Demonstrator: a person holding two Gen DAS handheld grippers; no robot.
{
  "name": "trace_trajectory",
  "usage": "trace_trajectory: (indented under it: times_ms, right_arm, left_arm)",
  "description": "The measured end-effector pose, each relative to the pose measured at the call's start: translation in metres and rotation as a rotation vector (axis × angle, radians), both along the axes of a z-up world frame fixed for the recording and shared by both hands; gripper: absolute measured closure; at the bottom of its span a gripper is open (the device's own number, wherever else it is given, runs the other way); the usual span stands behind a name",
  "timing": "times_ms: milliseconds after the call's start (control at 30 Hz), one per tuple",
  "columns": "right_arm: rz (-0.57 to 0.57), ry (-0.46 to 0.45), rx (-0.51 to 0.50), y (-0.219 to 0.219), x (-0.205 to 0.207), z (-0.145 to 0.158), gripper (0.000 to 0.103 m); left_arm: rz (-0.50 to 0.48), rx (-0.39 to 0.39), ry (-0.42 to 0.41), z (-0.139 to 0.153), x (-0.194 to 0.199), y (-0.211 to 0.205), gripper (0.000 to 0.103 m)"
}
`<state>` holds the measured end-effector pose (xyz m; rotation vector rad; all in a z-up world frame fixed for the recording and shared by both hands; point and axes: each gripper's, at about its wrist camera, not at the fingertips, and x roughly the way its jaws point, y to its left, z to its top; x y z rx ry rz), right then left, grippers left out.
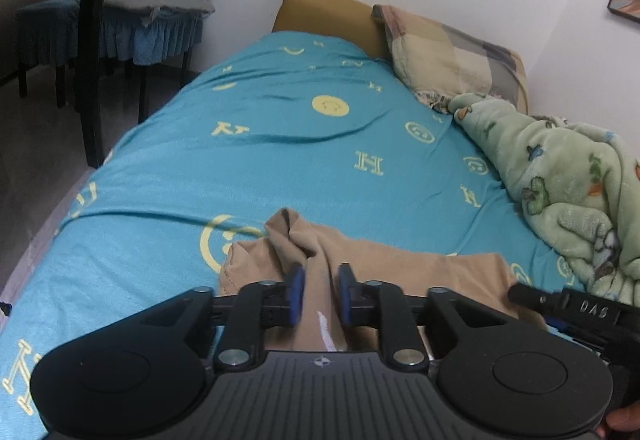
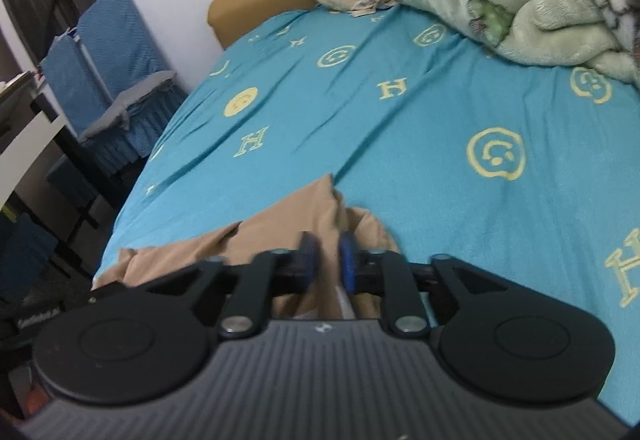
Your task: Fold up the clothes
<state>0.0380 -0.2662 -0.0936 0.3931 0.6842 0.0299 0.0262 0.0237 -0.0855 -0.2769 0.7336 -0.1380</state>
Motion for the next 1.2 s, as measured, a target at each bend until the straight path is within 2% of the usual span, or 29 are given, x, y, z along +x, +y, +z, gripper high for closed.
trace_trajectory:
  times_ms: [33,67,100,200,267,400,533,733,833,933,1067,1133,1200]
  right_arm:
    - [0.000,-0.022,-0.001,0.000,-0.002,0.003,0.047]
    - [0.002,-0.049,-0.002,0.000,-0.005,0.005,0.039]
    - [0.011,-0.072,-0.007,0.002,-0.006,0.007,0.039]
    - [0.075,-0.117,-0.044,0.011,-0.006,0.009,0.041]
    - [0.127,-0.124,-0.080,0.020,-0.004,0.005,0.047]
    - [0.167,-0.041,-0.101,0.027,0.008,-0.016,0.047]
    - [0.169,-0.027,-0.113,0.028,0.006,-0.022,0.048]
    - [0.162,-0.020,-0.137,0.031,-0.005,-0.018,0.048]
    - [0.158,-0.011,-0.154,0.033,-0.010,-0.016,0.048]
    - [0.149,-0.001,-0.157,0.034,-0.017,-0.013,0.048]
    - [0.141,0.011,-0.159,0.034,-0.026,-0.010,0.048]
    - [0.134,0.019,-0.154,0.033,-0.028,-0.008,0.048]
    - [0.129,0.024,-0.149,0.032,-0.030,-0.008,0.048]
  left_arm:
    - [-0.004,0.003,-0.010,0.002,-0.002,-0.001,0.068]
    - [-0.008,0.006,-0.019,0.004,-0.004,-0.001,0.064]
    - [-0.012,0.020,-0.017,0.004,-0.004,-0.003,0.061]
    - [-0.024,0.065,0.010,-0.002,-0.003,-0.009,0.061]
    - [-0.028,0.084,0.037,-0.009,0.000,-0.011,0.061]
    - [-0.034,0.105,0.057,-0.015,0.001,-0.013,0.061]
    - [-0.020,0.051,0.058,0.000,-0.021,-0.006,0.058]
    - [-0.036,-0.092,0.073,0.023,-0.082,0.002,0.040]
    - [-0.054,-0.171,0.123,0.020,-0.104,0.002,0.038]
    - [-0.040,-0.264,0.194,0.008,-0.106,0.006,0.036]
    - [0.048,-0.416,0.310,-0.024,-0.091,0.021,0.029]
    - [0.114,-0.494,0.378,-0.044,-0.083,0.030,0.031]
    - [0.178,-0.589,0.378,-0.056,-0.080,0.040,0.031]
